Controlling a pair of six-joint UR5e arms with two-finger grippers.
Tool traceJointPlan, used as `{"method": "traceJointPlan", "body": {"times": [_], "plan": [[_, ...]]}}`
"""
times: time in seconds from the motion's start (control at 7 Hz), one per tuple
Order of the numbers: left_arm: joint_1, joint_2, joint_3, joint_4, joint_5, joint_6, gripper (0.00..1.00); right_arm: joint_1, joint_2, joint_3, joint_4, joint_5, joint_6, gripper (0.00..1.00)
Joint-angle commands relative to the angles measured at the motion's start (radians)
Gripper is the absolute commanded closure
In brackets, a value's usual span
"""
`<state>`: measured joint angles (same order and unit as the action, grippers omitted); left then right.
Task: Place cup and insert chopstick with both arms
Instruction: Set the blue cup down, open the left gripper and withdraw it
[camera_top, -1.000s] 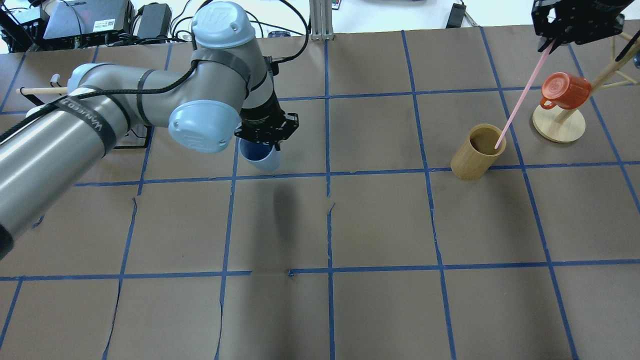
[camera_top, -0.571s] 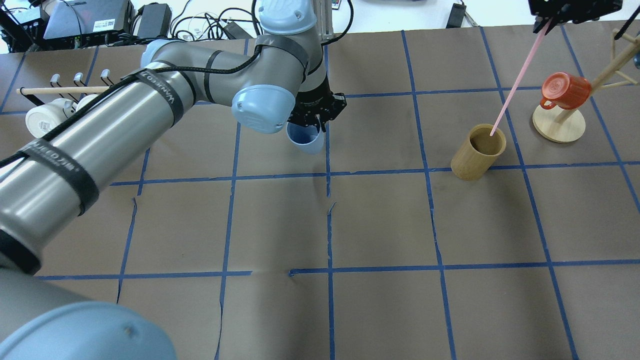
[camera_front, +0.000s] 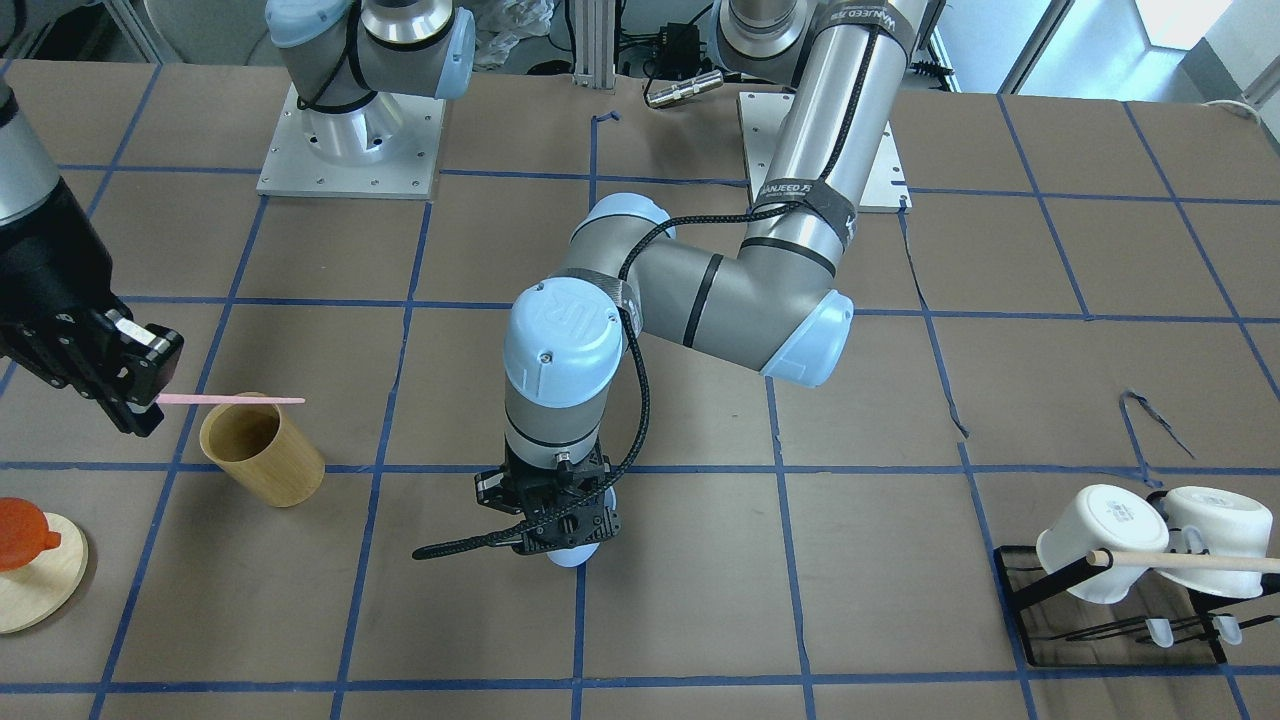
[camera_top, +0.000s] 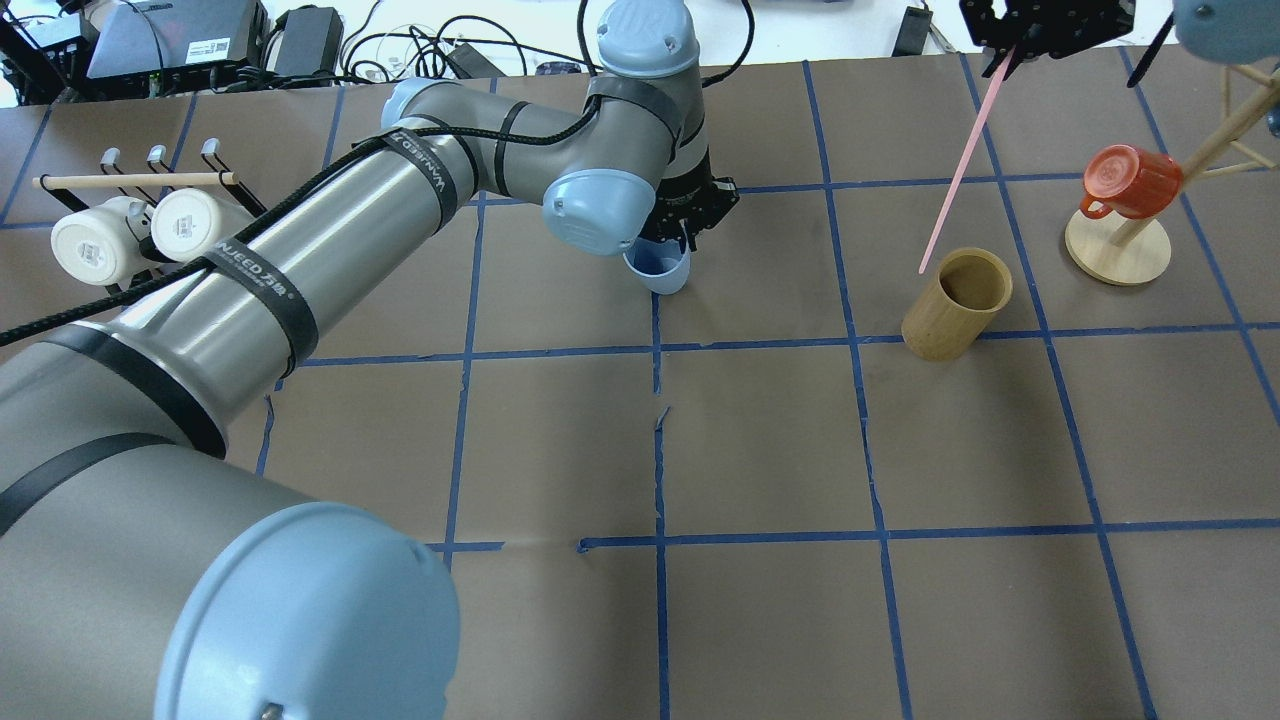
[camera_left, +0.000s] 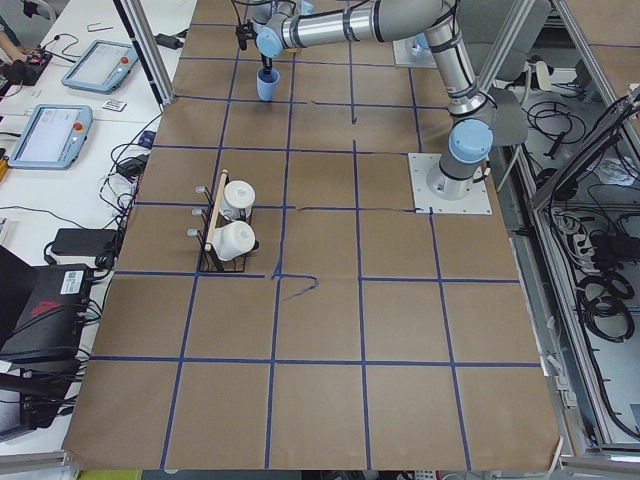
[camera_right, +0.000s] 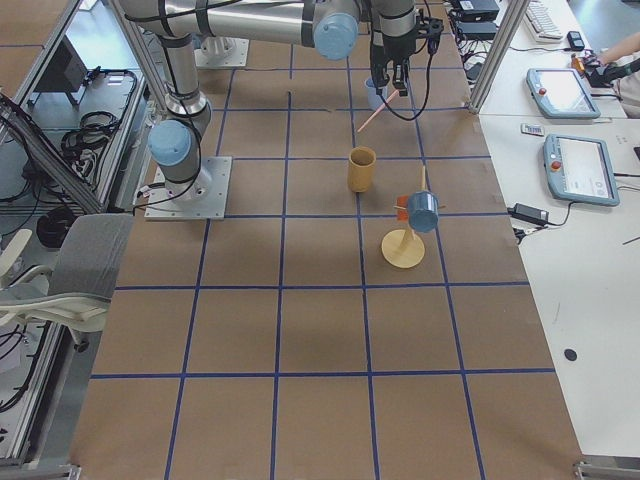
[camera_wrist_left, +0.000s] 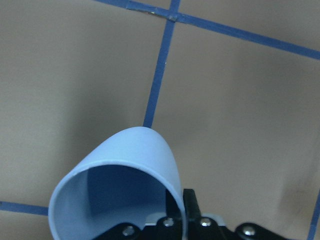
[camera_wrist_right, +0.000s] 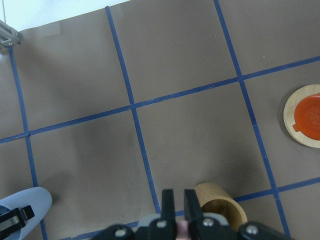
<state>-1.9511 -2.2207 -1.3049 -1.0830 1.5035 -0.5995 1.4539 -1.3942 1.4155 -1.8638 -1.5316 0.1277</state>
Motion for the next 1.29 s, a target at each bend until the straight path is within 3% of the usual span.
{"method": "traceJointPlan", "body": {"times": [0.0, 0.14, 0.43, 0.71, 0.86, 1.14], "plan": [[-0.002, -0.007, 0.009, 0.0, 0.024, 0.009, 0.12, 0.013, 0.006, 0.009, 0.0, -0.001, 0.01, 1.0], [-0.002, -0.005, 0.012, 0.002, 0.024, 0.009, 0.0, 0.013, 0.006, 0.013, -0.012, -0.001, 0.012, 1.0], [0.001, 0.018, 0.067, -0.012, 0.017, 0.009, 0.0, 0.014, 0.003, 0.01, -0.015, -0.001, 0.001, 1.0], [0.018, 0.083, 0.145, -0.191, -0.006, 0.038, 0.0, 0.054, 0.003, 0.01, -0.021, -0.005, 0.012, 1.0], [0.024, 0.155, 0.135, -0.246, -0.069, 0.093, 0.0, 0.08, 0.006, 0.013, -0.067, -0.042, 0.015, 1.0], [0.047, 0.31, 0.107, -0.439, -0.066, 0.249, 0.0, 0.088, 0.004, 0.014, -0.095, -0.041, 0.019, 1.0]]}}
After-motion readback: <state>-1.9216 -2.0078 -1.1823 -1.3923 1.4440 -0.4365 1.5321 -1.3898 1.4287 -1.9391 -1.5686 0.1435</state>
